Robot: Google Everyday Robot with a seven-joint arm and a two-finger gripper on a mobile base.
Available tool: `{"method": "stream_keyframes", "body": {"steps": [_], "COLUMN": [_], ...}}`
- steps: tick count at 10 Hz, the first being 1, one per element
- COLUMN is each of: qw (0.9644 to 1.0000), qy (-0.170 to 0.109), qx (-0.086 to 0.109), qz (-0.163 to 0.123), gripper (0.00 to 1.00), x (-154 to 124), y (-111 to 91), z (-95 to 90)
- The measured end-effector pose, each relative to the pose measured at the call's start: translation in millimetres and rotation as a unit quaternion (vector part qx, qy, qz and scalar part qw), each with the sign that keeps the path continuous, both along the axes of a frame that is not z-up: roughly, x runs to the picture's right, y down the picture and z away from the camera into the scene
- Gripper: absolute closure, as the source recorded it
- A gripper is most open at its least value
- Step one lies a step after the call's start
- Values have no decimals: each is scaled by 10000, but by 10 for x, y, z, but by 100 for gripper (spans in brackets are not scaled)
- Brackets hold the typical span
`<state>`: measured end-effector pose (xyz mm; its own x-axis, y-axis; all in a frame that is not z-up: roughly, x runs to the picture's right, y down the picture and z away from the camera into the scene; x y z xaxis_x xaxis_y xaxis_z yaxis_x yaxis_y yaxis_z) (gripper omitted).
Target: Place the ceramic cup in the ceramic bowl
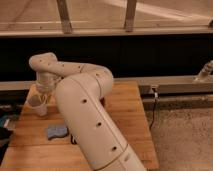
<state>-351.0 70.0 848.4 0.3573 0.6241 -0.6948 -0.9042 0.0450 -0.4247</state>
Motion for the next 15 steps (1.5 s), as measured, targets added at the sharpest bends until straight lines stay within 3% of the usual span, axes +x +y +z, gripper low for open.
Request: {"method": "stream_keyframes", "body": {"steps": [2,4,8,10,12,15], "qw": [9997,9994,9968,9931,9873,9789], "qy": [-114,-128,179,513,904,1354], "qx": [-81,-34,421,655,858,953], "qz": [195,311,661,821,986,1200], "gripper": [100,100,100,100,100,100], "x": [40,122,618,1003,1374,1835], "y": [-105,-288,-862,-1068,-1221,-1261], "z": [-52,-135,-348,-420,-503,-504]}}
